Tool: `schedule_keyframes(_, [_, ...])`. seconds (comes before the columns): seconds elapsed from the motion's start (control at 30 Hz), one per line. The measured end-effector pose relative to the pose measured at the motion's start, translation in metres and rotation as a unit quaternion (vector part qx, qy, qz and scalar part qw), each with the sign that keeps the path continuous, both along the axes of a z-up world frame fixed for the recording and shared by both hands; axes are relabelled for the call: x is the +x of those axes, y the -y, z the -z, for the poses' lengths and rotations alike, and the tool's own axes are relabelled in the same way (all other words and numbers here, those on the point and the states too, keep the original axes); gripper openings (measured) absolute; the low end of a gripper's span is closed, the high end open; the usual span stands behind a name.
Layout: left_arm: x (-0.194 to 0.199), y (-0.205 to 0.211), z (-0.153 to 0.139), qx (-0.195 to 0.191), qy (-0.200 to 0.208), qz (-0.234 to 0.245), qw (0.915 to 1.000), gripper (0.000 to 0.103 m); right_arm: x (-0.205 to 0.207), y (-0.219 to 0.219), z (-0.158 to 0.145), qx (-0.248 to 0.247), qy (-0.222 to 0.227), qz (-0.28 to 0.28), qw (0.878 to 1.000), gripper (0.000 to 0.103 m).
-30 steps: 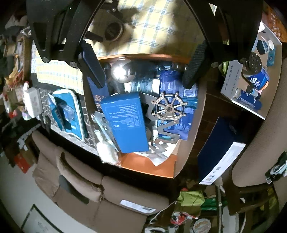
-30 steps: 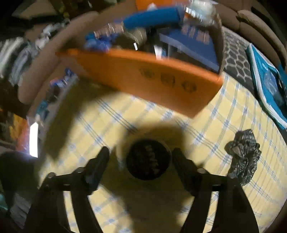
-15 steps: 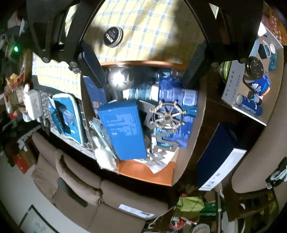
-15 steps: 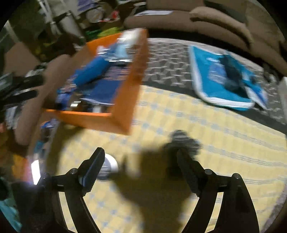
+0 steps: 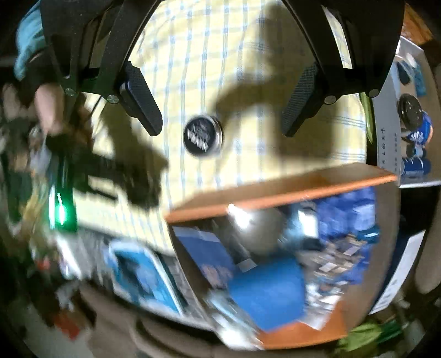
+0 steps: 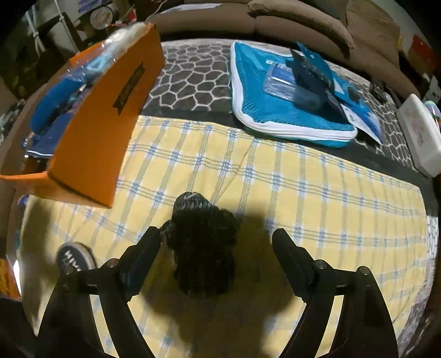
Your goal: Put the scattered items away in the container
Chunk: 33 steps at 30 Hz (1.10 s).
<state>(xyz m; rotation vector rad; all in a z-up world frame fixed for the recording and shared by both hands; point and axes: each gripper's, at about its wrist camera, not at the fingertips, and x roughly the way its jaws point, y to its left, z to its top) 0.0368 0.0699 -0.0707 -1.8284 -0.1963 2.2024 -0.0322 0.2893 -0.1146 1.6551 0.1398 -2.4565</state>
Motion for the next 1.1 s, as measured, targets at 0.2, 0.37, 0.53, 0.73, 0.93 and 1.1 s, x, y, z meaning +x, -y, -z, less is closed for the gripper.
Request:
schedule_keyframes(0.2, [0.005, -0.041, 0.039, -0.065, 0.040, 0.011, 0.9970, 0.091, -0.013, -0.015, 0.017, -0.074, 0.037, 0.007, 0.997, 0.018])
schedule_keyframes(0.37, [0.003, -0.058, 0.077, -0.104, 0.070, -0.005, 0.9921, 0.092, -0.001, -0.034, -0.009, -0.083, 0.008, 0.026, 0.996, 0.017])
schedule_keyframes(0.53, [0.007, -0.072, 0.096, -0.138, 0.037, -0.024, 0.9895, 0.103, 0.018, -0.045, -0.036, -0.101, -0.008, 0.022, 0.995, 0.017])
schedule_keyframes(0.73, [0.014, -0.061, 0.080, -0.106, 0.019, -0.041, 0.9934, 0.060, 0.023, -0.041, -0.049, -0.111, -0.020, 0.013, 0.994, 0.017])
schedule_keyframes(0.93, [0.016, -0.048, 0.064, -0.065, 0.008, -0.051, 0.9965, 0.053, 0.026, -0.029, -0.059, -0.115, -0.027, 0.002, 0.993, 0.017])
schedule_keyframes(1.1, [0.026, -0.046, 0.013, -0.060, -0.085, -0.044, 0.9936, 0.053, 0.026, -0.024, -0.070, -0.116, -0.043, 0.001, 0.992, 0.017])
